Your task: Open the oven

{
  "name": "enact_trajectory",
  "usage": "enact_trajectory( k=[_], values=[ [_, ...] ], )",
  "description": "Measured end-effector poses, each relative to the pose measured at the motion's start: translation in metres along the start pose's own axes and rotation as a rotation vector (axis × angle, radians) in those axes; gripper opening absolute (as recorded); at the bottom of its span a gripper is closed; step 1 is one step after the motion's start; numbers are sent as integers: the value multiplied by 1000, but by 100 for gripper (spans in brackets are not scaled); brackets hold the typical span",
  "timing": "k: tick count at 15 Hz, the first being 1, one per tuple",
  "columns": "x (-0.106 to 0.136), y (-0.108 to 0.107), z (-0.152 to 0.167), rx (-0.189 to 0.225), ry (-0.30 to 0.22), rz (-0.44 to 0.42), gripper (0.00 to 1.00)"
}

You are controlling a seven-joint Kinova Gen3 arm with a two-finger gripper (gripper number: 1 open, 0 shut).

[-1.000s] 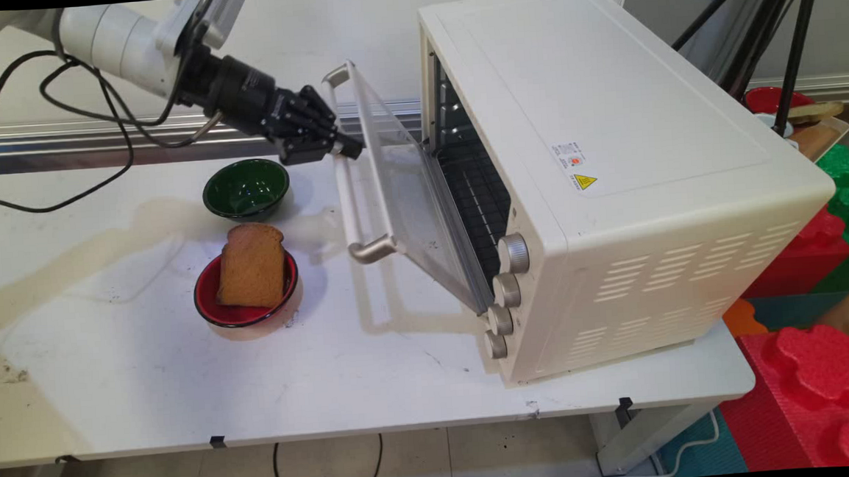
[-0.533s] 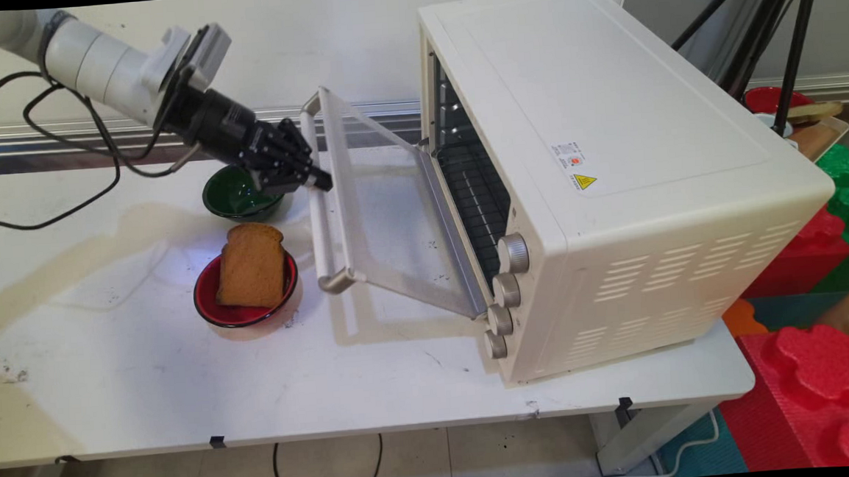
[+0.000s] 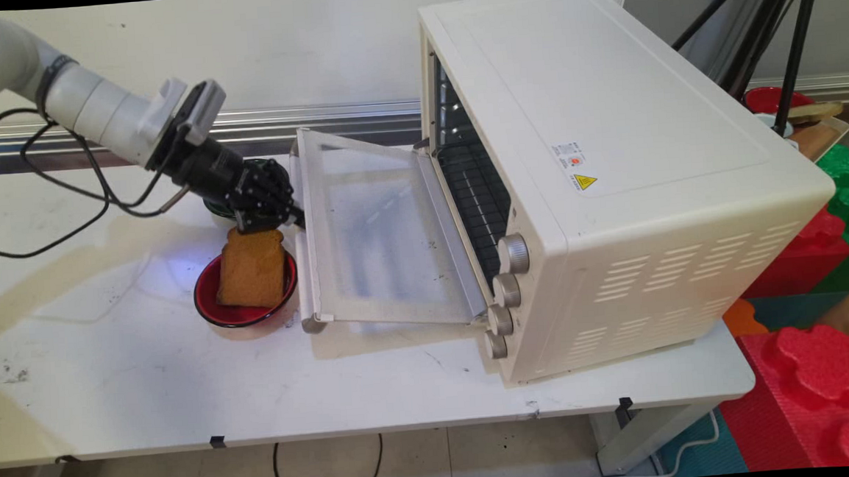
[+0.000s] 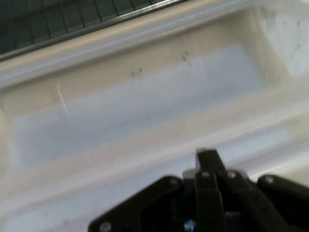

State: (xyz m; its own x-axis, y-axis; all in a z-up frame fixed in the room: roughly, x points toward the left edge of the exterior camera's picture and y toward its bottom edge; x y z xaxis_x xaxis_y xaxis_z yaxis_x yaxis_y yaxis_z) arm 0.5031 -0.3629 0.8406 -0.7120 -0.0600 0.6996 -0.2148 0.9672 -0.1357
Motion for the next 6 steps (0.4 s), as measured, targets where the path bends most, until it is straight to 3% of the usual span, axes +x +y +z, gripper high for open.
enact_trajectory(
  k=[6],
  values=[
    [-24, 9, 5, -3, -40, 2, 0]
  ],
)
